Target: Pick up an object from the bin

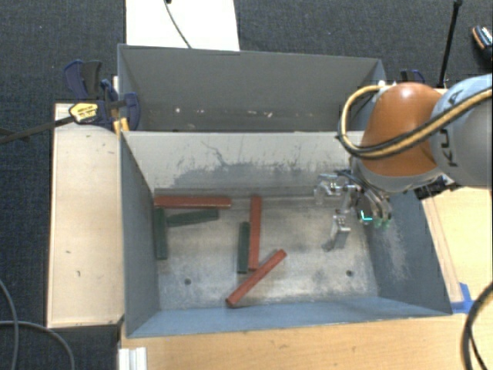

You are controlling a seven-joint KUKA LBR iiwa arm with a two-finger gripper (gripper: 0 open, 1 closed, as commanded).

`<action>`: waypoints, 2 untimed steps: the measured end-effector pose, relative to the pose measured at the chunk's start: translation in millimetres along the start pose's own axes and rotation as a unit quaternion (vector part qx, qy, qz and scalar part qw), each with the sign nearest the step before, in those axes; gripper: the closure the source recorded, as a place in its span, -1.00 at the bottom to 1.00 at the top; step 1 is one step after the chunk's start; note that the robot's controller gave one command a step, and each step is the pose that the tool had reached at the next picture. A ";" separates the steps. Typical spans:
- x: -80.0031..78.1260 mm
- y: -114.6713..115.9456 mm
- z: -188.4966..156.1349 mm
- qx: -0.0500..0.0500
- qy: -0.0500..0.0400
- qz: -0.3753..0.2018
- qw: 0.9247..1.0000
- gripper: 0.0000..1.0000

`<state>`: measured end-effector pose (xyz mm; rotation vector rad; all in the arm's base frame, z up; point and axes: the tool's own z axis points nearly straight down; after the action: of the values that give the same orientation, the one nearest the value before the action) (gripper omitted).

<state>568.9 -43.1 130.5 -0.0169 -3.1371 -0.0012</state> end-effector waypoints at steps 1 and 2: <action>27.8 57.1 62.0 -0.001 -0.001 -0.198 0.980 -1.00; 20.2 158.7 29.2 0.000 -0.006 -0.315 0.949 -1.00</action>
Offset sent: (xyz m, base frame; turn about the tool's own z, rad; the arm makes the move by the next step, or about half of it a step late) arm -0.0264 0.0552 -0.0605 -0.3971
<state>550.2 115.9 101.5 0.9771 -2.9937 -0.0048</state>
